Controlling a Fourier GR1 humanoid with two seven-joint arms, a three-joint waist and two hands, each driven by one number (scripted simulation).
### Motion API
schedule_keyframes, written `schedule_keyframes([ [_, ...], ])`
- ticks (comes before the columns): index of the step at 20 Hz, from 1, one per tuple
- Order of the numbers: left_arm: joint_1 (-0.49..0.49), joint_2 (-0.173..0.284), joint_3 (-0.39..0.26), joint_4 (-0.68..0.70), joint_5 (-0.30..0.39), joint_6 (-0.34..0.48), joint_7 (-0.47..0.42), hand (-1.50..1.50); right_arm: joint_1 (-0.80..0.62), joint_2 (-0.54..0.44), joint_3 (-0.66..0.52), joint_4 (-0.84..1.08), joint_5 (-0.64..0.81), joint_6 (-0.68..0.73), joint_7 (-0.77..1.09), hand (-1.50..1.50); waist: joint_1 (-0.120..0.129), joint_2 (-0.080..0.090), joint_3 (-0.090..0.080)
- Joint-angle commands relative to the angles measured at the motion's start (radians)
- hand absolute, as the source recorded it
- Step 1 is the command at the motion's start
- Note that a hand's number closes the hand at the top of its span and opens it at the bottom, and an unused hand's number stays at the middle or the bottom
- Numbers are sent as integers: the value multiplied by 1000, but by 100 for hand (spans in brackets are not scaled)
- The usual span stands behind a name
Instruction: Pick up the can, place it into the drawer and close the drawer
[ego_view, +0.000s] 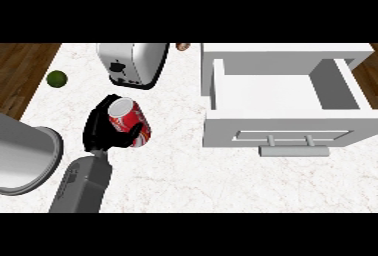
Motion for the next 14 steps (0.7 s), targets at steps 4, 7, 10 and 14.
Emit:
schedule_keyframes([
  [4, -47, -10, -139, -206, -12, 199, 156, 150, 21, -5, -19, -43, -52, -14, 30, -150, -6, 2, -1],
  [7, -49, 13, -153, -328, -29, 230, 265, 150, 17, 3, -10, -66, -58, -29, 48, -150, -1, 2, -1],
  [10, -120, -10, -216, -359, -48, 361, 323, 150, 53, -36, -58, -43, -127, 6, 32, -150, -9, 2, 0],
  [14, -177, -9, -225, -421, -77, 386, 419, 150, -6, -42, -39, -31, -92, -41, 66, -150, -4, 3, -1],
])
